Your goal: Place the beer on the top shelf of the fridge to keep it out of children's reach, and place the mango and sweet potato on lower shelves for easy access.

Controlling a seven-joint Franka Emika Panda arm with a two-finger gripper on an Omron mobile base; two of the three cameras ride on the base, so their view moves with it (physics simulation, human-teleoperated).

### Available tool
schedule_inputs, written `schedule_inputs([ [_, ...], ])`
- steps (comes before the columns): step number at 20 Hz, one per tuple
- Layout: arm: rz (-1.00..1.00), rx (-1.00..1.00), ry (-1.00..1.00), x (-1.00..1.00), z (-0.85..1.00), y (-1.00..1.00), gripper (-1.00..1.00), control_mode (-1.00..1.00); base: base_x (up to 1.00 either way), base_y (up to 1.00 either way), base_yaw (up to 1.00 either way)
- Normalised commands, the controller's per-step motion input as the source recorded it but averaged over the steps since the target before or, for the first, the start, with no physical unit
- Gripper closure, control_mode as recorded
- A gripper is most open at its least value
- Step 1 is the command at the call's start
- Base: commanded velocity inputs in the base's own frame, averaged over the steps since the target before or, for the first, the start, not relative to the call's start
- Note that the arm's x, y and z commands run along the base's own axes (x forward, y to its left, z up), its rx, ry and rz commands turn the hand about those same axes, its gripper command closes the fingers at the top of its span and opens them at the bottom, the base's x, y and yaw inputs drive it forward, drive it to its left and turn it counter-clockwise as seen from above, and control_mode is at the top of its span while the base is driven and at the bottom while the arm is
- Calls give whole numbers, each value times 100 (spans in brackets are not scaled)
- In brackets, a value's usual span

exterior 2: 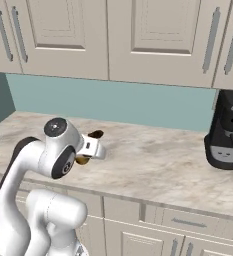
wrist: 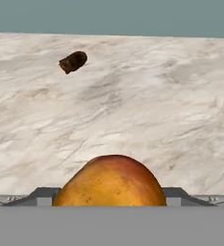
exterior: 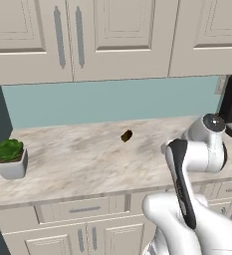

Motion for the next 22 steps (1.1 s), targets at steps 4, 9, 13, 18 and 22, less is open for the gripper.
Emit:
schedule_inputs([
  [4,1,-8,-4,-83,100,0,100,-100,0,0,0],
  [9,2,-8,-5,-77,100,0,100,-100,0,0,0],
  [13,2,-11,-5,-71,76,11,100,-100,0,0,0],
  [18,1,-7,-2,-43,25,11,100,100,-34,0,0],
  [22,0,0,0,0,0,0,100,100,-100,-54,-2],
])
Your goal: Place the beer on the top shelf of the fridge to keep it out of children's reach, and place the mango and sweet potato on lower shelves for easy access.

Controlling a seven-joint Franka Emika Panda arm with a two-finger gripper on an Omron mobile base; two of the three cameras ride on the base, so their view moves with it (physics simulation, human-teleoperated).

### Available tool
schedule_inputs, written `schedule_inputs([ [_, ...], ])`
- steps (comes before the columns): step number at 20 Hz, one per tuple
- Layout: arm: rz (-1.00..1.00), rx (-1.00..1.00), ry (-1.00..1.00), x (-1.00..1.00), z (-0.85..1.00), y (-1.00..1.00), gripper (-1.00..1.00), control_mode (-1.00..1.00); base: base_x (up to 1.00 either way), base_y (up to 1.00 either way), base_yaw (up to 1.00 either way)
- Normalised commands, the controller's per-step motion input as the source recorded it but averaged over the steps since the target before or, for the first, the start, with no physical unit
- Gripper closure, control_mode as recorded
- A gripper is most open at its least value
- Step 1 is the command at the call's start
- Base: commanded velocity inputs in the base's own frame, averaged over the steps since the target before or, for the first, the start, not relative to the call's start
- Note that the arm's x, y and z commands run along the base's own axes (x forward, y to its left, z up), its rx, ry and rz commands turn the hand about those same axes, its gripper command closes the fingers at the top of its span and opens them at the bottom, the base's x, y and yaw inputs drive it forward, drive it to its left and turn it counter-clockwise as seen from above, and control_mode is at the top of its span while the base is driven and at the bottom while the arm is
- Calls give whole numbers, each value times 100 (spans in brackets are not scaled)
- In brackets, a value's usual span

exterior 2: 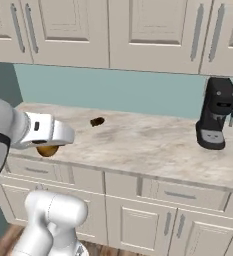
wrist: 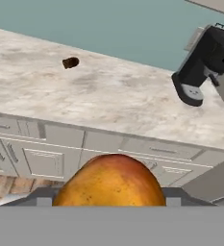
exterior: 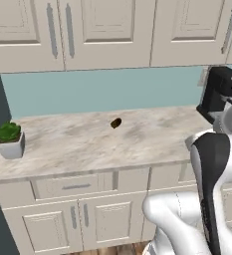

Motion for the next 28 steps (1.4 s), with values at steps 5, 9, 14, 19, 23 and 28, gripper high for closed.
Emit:
schedule_inputs([
  [5,0,0,0,0,0,0,100,100,-80,-99,-27],
  [9,0,0,0,0,0,0,100,100,-34,-100,-47],
  [14,0,0,0,0,0,0,100,100,-28,-85,-57],
  [19,0,0,0,0,0,0,100,100,-20,-75,-56],
  [23,0,0,0,0,0,0,100,100,6,-87,-44],
  [28,0,0,0,0,0,0,100,100,35,-89,-31],
])
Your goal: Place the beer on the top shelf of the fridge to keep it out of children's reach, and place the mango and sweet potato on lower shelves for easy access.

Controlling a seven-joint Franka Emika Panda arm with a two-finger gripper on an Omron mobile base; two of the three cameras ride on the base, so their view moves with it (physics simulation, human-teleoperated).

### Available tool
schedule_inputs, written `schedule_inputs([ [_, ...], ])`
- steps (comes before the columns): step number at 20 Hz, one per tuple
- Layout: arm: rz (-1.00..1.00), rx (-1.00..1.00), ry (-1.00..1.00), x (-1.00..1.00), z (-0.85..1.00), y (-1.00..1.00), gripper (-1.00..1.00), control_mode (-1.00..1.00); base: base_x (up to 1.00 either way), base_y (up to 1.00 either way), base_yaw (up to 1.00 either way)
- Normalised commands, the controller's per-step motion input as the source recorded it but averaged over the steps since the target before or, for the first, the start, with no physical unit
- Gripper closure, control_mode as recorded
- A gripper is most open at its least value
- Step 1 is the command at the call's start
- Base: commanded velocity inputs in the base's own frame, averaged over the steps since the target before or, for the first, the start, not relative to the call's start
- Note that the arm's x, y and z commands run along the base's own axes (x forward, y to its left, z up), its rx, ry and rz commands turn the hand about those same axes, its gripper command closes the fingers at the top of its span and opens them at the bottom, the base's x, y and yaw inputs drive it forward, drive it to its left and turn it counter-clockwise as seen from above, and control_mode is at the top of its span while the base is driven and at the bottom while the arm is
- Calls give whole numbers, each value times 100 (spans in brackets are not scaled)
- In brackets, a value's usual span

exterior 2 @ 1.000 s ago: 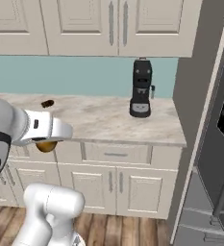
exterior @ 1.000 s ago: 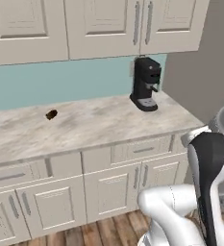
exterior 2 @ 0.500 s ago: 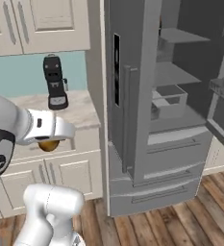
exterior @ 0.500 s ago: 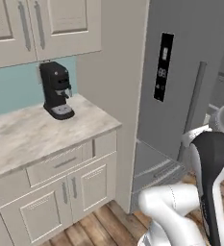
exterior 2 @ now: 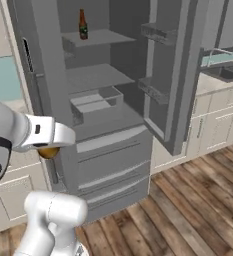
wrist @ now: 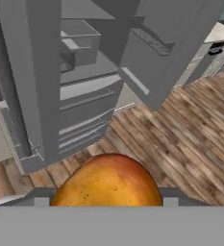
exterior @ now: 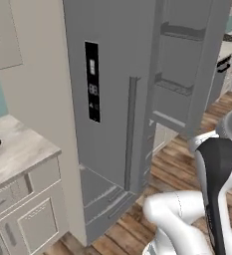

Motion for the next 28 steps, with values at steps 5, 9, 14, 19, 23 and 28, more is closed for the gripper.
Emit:
schedule_inputs([
  [5,0,0,0,0,0,0,100,100,69,-79,-13],
  [9,0,0,0,0,0,0,100,100,80,-62,4],
  [14,0,0,0,0,0,0,100,100,57,-47,26],
  [19,0,0,0,0,0,0,100,100,27,-5,37],
  [23,0,0,0,0,0,0,100,100,24,0,42],
  [28,0,0,0,0,0,0,100,100,55,-1,42],
])
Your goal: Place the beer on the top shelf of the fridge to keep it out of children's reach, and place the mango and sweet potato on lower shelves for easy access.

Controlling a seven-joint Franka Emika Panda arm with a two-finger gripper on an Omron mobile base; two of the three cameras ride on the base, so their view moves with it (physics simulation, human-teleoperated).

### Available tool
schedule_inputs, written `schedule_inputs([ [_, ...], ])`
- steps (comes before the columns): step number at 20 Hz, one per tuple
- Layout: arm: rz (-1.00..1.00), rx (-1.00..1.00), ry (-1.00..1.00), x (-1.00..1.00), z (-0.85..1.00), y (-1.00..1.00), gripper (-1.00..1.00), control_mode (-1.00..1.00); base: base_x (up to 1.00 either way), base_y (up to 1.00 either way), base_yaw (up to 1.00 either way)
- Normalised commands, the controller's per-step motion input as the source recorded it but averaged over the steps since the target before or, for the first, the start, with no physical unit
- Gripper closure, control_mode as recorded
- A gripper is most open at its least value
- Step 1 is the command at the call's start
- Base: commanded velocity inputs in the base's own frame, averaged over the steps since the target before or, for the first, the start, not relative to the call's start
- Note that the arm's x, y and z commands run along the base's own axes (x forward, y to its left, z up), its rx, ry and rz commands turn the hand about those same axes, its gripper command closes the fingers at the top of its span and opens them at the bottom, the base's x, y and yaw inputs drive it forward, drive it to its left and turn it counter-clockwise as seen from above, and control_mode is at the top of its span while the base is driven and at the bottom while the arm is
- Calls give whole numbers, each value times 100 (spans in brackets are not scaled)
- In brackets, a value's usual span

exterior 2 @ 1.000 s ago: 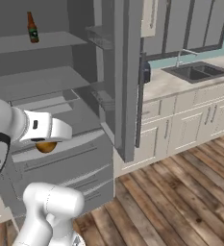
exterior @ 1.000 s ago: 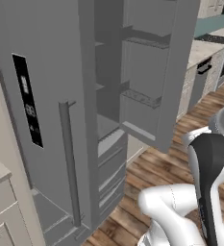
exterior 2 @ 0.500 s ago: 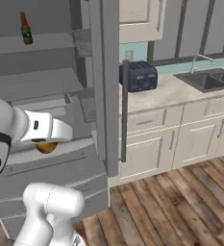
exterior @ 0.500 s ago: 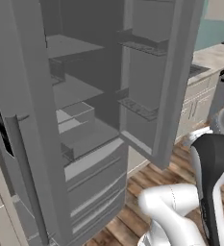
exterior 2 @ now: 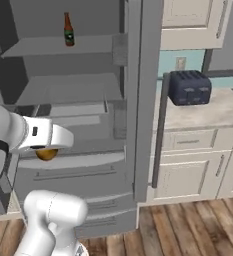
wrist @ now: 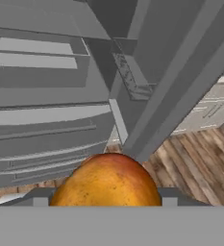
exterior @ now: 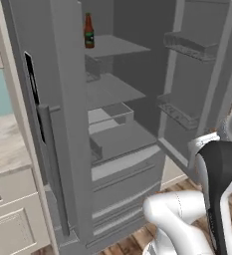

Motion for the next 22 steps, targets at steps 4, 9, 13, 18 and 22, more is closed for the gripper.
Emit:
schedule_inputs([
  [4,0,0,0,0,0,0,100,100,70,-4,40],
  [9,0,0,0,0,0,0,100,100,77,-10,38],
  [13,0,0,0,0,0,0,100,100,74,-36,33],
  [18,0,0,0,0,0,0,100,100,69,-39,32],
  [22,6,3,0,19,-2,-4,100,-100,49,-22,20],
])
